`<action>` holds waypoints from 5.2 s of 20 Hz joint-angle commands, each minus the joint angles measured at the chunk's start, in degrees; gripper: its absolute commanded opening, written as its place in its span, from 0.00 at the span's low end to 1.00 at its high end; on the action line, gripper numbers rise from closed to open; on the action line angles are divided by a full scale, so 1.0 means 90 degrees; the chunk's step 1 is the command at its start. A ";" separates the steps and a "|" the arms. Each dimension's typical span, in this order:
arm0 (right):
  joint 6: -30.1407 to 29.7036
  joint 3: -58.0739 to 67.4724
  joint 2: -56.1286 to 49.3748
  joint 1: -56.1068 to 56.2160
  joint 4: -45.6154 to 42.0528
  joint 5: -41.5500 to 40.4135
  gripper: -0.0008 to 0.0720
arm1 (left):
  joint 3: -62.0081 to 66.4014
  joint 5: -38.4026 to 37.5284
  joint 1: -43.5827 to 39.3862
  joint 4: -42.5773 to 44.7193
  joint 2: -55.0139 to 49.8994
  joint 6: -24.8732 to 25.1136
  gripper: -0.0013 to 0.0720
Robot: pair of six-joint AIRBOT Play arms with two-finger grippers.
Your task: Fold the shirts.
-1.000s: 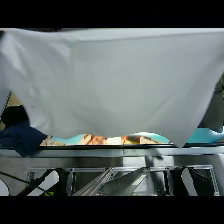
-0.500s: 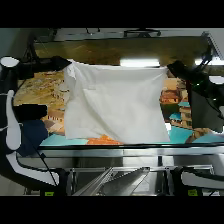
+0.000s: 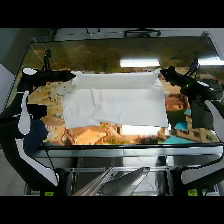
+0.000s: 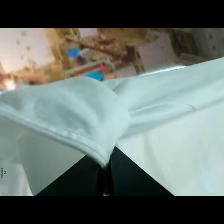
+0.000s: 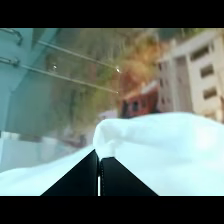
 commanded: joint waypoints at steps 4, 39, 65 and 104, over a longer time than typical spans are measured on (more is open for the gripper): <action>-0.0085 -0.0646 -0.0403 -0.0019 -0.0034 -0.0078 0.03 | 0.0024 -0.0223 -0.0112 0.0510 -0.0517 -0.0005 0.04; 0.1452 -0.2776 0.2072 -0.2900 -0.5479 0.3235 0.58 | -0.5323 -0.2470 0.2217 0.2509 0.3145 -0.1406 0.42; 0.1450 -0.2691 0.1124 -0.1192 -0.5484 0.3347 0.16 | -0.5819 -0.1644 0.0724 0.0444 0.3060 -0.0211 0.06; 0.1940 0.1484 -0.1219 -0.0495 -0.4257 0.0923 0.03 | 0.1829 -0.1610 0.0515 0.0865 -0.1455 -0.2696 0.04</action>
